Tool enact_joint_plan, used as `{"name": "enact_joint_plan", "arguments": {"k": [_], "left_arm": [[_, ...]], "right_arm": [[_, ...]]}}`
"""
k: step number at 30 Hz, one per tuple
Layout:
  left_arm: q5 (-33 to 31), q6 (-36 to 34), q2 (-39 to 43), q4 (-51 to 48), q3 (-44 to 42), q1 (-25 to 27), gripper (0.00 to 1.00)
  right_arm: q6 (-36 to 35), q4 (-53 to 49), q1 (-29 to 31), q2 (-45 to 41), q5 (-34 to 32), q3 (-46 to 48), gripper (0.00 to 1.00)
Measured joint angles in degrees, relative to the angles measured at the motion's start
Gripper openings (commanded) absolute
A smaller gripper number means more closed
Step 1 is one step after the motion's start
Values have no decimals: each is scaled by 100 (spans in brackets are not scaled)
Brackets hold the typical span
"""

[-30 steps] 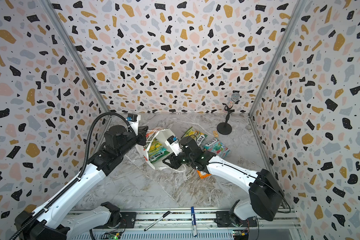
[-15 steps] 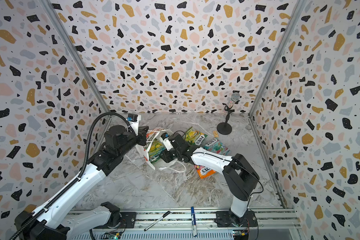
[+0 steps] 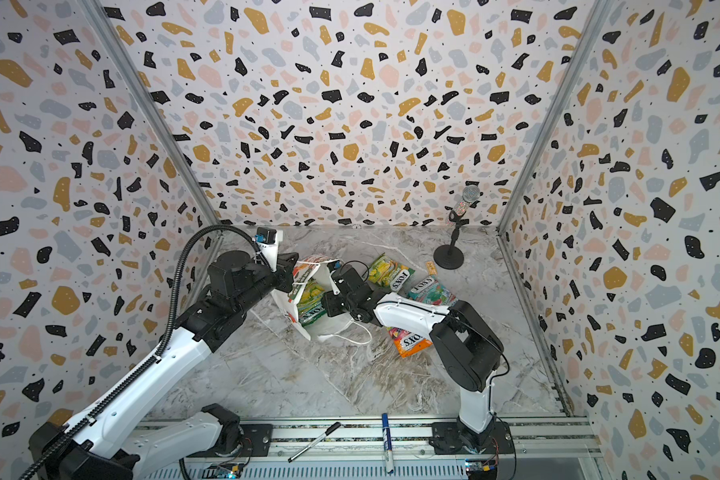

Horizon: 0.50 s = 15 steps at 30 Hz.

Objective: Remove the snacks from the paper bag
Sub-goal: 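Close the right gripper on the green Spring Tea packet inside the bag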

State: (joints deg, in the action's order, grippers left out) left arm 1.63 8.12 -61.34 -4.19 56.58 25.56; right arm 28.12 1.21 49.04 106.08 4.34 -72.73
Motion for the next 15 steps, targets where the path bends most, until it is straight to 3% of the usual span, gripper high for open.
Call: {"name": "enact_joint_plan", "arguments": {"k": [15], "left_arm": [[85,-2,7,39,-35,0,0]], "right_arm": [[485,-11,22,339,-197,-304,42]]}}
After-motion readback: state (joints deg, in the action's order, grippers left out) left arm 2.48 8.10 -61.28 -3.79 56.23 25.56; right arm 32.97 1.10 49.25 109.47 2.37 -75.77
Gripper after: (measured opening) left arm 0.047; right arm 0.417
